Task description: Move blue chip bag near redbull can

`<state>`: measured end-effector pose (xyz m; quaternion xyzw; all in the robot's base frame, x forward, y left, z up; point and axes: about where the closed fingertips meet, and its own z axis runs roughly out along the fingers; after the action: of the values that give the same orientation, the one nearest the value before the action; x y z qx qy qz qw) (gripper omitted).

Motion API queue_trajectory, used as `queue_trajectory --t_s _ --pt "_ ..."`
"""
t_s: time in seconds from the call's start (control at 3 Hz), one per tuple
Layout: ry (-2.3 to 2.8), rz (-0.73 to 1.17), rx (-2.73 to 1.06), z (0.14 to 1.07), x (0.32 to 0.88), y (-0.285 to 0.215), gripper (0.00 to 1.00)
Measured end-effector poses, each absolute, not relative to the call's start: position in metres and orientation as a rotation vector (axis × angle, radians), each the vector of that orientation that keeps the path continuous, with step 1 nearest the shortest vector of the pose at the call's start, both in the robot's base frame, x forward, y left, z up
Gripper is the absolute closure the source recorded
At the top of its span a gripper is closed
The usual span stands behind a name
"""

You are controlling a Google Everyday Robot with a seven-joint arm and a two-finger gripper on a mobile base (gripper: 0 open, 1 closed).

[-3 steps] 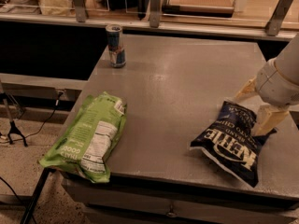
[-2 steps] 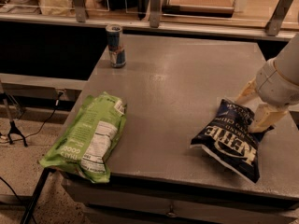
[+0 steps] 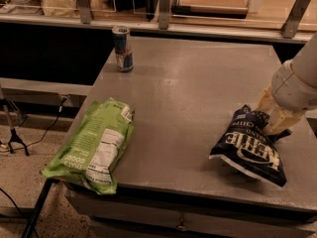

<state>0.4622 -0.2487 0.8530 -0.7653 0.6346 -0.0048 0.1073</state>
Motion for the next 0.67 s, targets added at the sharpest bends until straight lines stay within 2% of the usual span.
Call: queue_trajectory --t_s 0.33,0.67 --pt "1.868 -0.014 -2.253 0.853 0.462 -0.249 1.00" --pt "1.875 -0.062 -2.199 0.867 0.487 -0.255 1.00"
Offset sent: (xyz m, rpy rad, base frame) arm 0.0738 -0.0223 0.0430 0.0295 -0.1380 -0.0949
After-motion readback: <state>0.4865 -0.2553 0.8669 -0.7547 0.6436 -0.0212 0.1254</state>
